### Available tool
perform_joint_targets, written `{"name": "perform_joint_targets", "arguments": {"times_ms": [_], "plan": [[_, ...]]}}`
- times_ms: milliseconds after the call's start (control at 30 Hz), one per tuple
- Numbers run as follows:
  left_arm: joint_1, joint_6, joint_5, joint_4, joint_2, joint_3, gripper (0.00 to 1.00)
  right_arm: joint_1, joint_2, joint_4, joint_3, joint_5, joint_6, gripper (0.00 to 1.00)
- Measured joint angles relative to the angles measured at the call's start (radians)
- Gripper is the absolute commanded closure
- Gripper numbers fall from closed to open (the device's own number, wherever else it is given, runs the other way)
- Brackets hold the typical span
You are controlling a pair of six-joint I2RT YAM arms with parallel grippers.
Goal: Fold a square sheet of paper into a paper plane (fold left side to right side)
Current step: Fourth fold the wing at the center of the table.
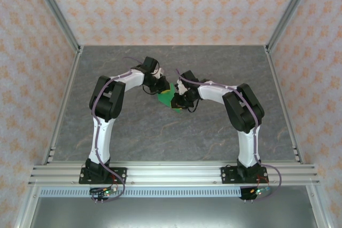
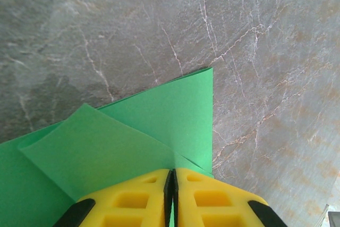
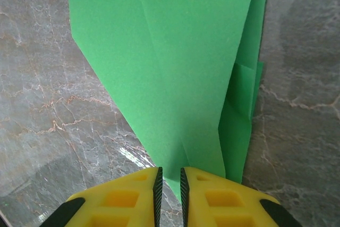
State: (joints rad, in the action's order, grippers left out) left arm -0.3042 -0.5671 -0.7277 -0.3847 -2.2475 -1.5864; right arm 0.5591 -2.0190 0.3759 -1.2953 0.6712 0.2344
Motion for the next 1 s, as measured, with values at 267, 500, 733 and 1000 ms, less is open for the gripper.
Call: {"name": "perform_joint_targets", "arguments": {"times_ms": [267,500,733,1000], "plan": [[0.001,0.0,0.003,0.0,0.0,0.0,0.86,-0.001,0.013,-0.025,0.032,-0.002,0.015,0.82],[0.001,0.0,0.002,-0.004,0.0,0.0,0.87,-0.016,0.08,-0.089,0.146,0.002,0.051,0.83],[0.001,0.0,-0.001,-0.007,0.0,0.0,0.87,-0.038,0.136,-0.115,0.23,0.006,0.068,0.85],[0.001,0.0,-0.002,-0.007,0.0,0.0,0.87,-0.045,0.203,-0.003,0.258,-0.002,0.069,0.89]]}}
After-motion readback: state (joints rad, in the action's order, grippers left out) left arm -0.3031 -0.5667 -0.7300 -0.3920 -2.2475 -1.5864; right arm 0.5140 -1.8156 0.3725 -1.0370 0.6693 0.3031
